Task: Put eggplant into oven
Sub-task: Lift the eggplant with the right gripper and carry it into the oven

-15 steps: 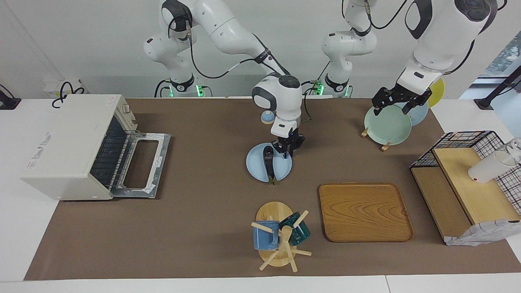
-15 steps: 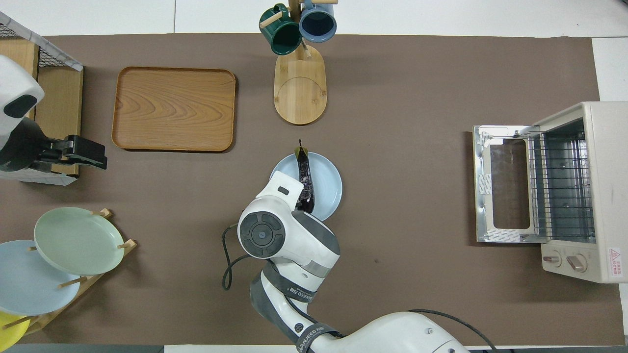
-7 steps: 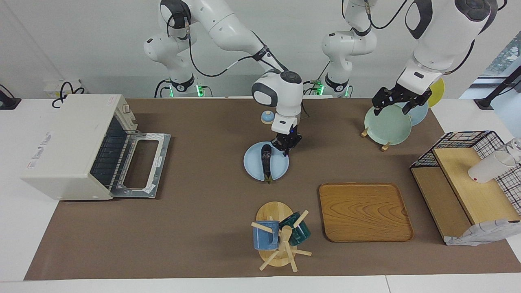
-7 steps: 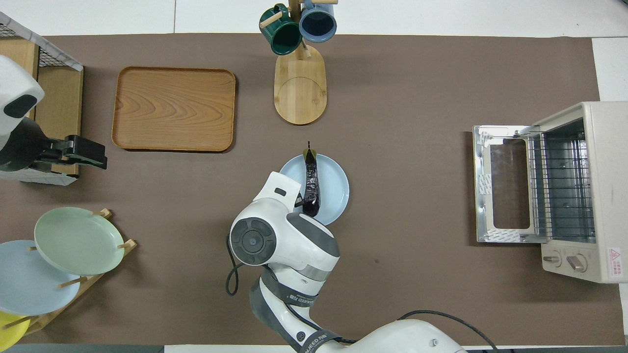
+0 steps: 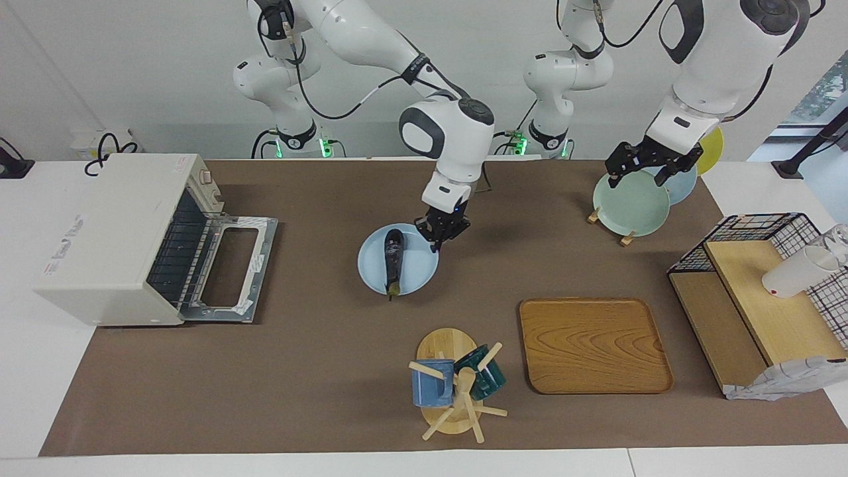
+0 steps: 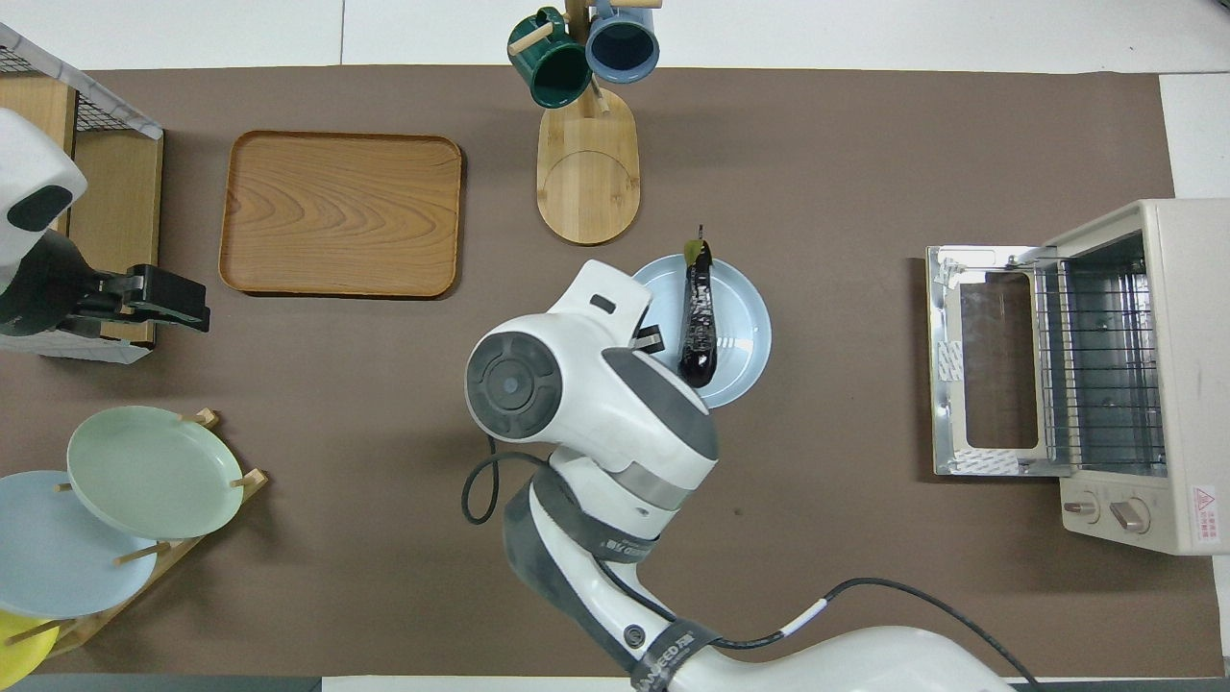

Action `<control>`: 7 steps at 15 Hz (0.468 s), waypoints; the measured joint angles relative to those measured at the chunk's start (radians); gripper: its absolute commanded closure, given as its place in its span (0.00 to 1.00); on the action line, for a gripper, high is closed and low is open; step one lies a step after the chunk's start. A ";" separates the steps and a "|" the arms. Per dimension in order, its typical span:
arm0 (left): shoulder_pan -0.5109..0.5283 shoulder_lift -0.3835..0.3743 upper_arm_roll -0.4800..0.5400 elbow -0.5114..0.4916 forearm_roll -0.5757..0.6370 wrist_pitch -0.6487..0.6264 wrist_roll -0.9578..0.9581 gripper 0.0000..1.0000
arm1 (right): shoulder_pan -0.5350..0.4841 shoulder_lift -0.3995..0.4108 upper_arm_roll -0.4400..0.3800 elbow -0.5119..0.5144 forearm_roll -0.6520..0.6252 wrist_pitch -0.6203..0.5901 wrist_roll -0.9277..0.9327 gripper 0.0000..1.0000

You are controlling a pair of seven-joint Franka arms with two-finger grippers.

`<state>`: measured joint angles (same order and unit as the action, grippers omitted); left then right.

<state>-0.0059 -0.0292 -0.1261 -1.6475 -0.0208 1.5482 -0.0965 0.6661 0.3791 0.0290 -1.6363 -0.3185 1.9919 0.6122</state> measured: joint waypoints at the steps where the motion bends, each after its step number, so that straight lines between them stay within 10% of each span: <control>1: 0.000 0.000 0.000 0.000 0.000 0.000 0.000 0.00 | -0.037 -0.026 0.000 -0.010 0.000 -0.026 -0.021 1.00; 7: 0.000 0.000 0.000 0.000 0.000 0.000 0.000 0.00 | -0.302 -0.198 -0.002 -0.235 0.000 -0.048 -0.191 1.00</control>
<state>-0.0059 -0.0292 -0.1261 -1.6475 -0.0208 1.5481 -0.0965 0.3640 0.1811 0.0266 -1.8710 -0.3185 1.9436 0.4211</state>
